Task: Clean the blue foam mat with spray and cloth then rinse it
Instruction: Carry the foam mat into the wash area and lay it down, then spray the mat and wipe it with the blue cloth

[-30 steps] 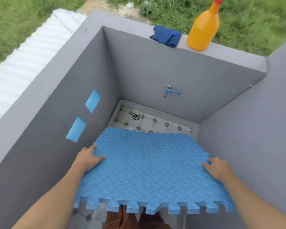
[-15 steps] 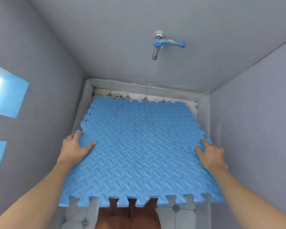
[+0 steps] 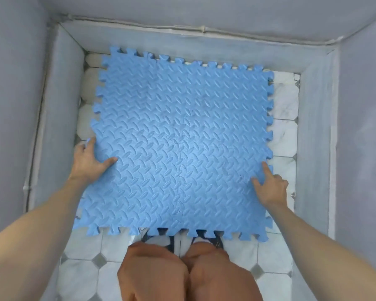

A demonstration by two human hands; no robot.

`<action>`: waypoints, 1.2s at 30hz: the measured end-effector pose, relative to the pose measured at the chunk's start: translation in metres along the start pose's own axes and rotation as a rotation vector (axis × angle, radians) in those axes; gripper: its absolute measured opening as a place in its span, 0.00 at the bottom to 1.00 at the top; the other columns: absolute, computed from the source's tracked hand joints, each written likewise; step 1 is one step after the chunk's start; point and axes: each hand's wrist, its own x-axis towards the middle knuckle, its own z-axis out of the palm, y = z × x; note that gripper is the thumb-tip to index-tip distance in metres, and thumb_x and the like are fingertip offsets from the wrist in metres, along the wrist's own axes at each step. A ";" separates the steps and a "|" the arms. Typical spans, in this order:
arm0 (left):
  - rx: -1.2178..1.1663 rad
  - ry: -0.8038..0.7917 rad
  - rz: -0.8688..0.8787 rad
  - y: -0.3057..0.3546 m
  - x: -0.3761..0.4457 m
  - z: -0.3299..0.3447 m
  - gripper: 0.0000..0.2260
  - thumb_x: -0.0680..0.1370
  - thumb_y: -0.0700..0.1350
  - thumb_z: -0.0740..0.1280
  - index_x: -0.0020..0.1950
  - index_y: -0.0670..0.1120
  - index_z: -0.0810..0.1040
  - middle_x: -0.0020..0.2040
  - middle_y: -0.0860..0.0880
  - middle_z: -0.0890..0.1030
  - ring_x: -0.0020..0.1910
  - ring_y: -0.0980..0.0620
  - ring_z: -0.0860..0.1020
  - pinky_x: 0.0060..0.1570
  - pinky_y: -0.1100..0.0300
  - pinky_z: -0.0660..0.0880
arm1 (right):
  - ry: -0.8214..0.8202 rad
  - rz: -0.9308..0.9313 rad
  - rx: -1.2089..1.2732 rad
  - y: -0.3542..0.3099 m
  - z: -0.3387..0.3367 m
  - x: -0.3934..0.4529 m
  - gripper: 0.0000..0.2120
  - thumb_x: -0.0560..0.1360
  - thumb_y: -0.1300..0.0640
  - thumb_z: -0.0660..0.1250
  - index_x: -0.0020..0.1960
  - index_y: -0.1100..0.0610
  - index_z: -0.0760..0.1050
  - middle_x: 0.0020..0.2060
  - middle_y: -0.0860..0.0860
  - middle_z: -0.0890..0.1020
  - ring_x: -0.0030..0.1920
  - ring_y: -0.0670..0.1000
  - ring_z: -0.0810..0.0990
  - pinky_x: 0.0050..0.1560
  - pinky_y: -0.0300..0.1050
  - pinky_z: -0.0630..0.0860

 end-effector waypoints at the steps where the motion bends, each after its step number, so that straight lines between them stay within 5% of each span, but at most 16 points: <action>1: 0.006 -0.016 -0.011 -0.003 0.006 0.007 0.43 0.70 0.57 0.74 0.78 0.49 0.56 0.73 0.38 0.59 0.74 0.41 0.60 0.73 0.47 0.59 | -0.009 -0.021 -0.021 0.000 0.007 0.007 0.31 0.80 0.46 0.60 0.79 0.48 0.53 0.53 0.65 0.76 0.57 0.65 0.71 0.59 0.52 0.64; 10: 0.296 -0.132 0.121 0.010 0.010 0.026 0.44 0.72 0.55 0.72 0.79 0.46 0.49 0.78 0.39 0.52 0.76 0.39 0.53 0.73 0.45 0.59 | -0.028 -0.180 -0.213 -0.046 0.021 0.002 0.33 0.78 0.45 0.62 0.79 0.47 0.52 0.70 0.62 0.63 0.70 0.62 0.61 0.67 0.57 0.66; 15: 0.279 -0.089 0.218 0.061 -0.032 -0.019 0.39 0.74 0.55 0.70 0.78 0.45 0.53 0.77 0.39 0.55 0.75 0.40 0.57 0.72 0.47 0.59 | -0.060 -0.233 -0.203 -0.070 -0.034 -0.050 0.33 0.79 0.44 0.61 0.79 0.46 0.50 0.74 0.61 0.59 0.74 0.60 0.56 0.70 0.56 0.65; 21: 0.129 0.111 0.414 0.162 -0.123 -0.154 0.15 0.78 0.45 0.66 0.64 0.42 0.75 0.60 0.43 0.76 0.57 0.41 0.77 0.51 0.49 0.74 | 0.097 -0.318 -0.113 -0.113 -0.201 -0.139 0.29 0.79 0.49 0.62 0.77 0.51 0.58 0.71 0.59 0.67 0.71 0.59 0.64 0.65 0.53 0.70; 28: 0.064 0.440 0.654 0.313 -0.202 -0.377 0.06 0.74 0.41 0.69 0.49 0.41 0.79 0.44 0.43 0.79 0.46 0.39 0.80 0.45 0.50 0.78 | 0.481 -0.472 0.195 -0.202 -0.447 -0.235 0.23 0.76 0.54 0.69 0.69 0.57 0.72 0.56 0.57 0.77 0.58 0.59 0.74 0.58 0.52 0.73; 36: -0.072 0.633 0.791 0.468 -0.274 -0.557 0.11 0.77 0.43 0.65 0.58 0.43 0.77 0.54 0.44 0.78 0.53 0.43 0.77 0.48 0.51 0.75 | 0.734 -0.612 0.342 -0.279 -0.655 -0.299 0.24 0.76 0.51 0.69 0.70 0.57 0.70 0.59 0.56 0.76 0.60 0.58 0.73 0.57 0.50 0.72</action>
